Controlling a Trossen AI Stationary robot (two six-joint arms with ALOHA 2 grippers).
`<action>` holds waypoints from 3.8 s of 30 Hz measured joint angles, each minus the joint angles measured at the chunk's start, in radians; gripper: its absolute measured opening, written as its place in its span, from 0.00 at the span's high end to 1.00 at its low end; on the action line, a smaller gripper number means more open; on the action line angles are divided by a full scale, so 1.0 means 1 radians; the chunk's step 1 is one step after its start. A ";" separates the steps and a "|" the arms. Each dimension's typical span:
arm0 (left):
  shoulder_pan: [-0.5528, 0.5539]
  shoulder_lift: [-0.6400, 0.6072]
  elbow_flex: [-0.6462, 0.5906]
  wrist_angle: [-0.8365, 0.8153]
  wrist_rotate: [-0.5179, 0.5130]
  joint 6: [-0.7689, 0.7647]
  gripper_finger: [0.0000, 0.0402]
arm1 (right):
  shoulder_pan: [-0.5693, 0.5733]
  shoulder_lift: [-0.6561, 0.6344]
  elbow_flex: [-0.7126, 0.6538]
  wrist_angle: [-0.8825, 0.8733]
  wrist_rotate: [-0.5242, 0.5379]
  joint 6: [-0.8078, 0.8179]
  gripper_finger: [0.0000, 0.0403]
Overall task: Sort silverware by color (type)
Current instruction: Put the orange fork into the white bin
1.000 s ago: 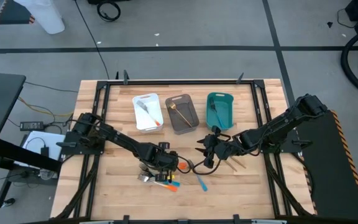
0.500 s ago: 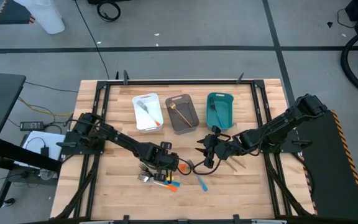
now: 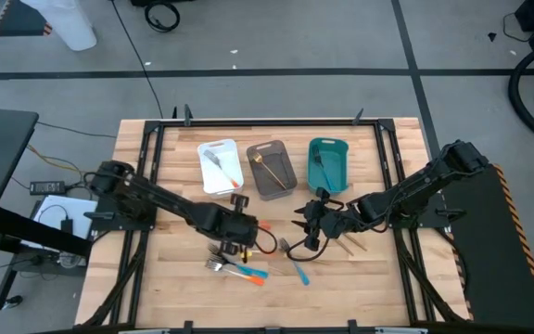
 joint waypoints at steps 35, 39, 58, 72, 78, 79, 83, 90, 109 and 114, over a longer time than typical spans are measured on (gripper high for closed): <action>0.296 -0.711 -0.585 0.624 0.108 0.507 0.97 | 0.002 0.008 0.000 0.027 -0.001 -0.011 0.60; 0.385 -0.711 -0.613 0.665 0.210 0.513 0.97 | 0.002 0.008 0.000 0.028 0.000 -0.011 0.60; 0.764 -0.710 -0.853 1.010 0.469 0.624 0.97 | -0.001 0.008 0.000 0.026 0.003 -0.029 0.60; 0.880 -0.709 -0.882 0.939 0.468 1.102 0.97 | -0.001 0.008 0.000 0.035 0.005 -0.032 0.60; 0.889 -0.681 -0.882 0.917 0.465 1.154 0.97 | -0.001 0.008 0.000 0.041 0.005 -0.037 0.60; 0.889 -0.671 -0.882 0.921 0.465 1.167 0.97 | -0.002 0.008 0.000 0.041 0.005 -0.037 0.60; 0.886 -0.619 -0.882 0.928 0.465 1.180 0.97 | -0.002 0.008 0.000 0.042 0.005 -0.046 0.60; 0.886 -0.574 -0.882 0.959 0.461 1.251 0.97 | -0.002 0.008 0.000 0.042 0.005 -0.055 0.60; 0.777 -0.564 -0.880 0.955 0.300 1.396 0.97 | -0.002 0.008 0.000 0.043 0.005 -0.063 0.60; 0.777 -0.564 -0.879 0.955 0.317 1.396 0.97 | -0.004 0.008 0.000 0.065 0.005 -0.080 0.60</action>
